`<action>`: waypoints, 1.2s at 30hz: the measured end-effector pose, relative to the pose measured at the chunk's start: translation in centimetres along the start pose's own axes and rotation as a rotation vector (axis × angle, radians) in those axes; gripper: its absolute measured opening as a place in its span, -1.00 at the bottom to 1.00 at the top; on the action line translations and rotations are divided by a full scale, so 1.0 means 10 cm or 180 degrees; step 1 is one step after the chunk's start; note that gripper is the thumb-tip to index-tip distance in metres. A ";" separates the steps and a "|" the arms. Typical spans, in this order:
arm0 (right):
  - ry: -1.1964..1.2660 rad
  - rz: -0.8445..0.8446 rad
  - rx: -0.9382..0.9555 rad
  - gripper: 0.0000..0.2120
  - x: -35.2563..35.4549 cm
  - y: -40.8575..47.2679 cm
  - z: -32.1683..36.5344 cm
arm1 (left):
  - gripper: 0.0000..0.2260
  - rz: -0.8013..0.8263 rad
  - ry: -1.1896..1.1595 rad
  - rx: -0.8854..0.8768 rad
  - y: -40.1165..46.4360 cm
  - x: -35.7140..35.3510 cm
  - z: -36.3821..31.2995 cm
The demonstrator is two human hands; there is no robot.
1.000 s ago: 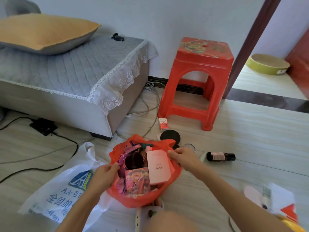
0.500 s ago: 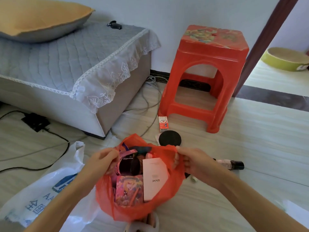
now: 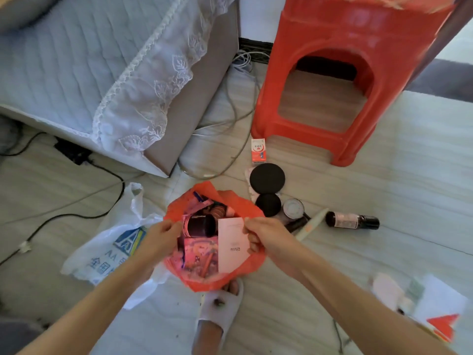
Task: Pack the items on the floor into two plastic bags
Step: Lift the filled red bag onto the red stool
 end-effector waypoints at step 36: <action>-0.0016 -0.2223 0.0809 -0.70 1.76 -4.65 4.83 | -0.64 0.1098 0.0009 -0.1101 -2.15 1.07 -5.98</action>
Point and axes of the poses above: each hand's wrist, its own y-axis towards the middle knuckle, its own x-axis out of the back of the hand, z = x × y, the point moved 9 cm from there along y, towards the middle knuckle, and after that the axes turned 4 degrees about -x, right-handed, at the moved point
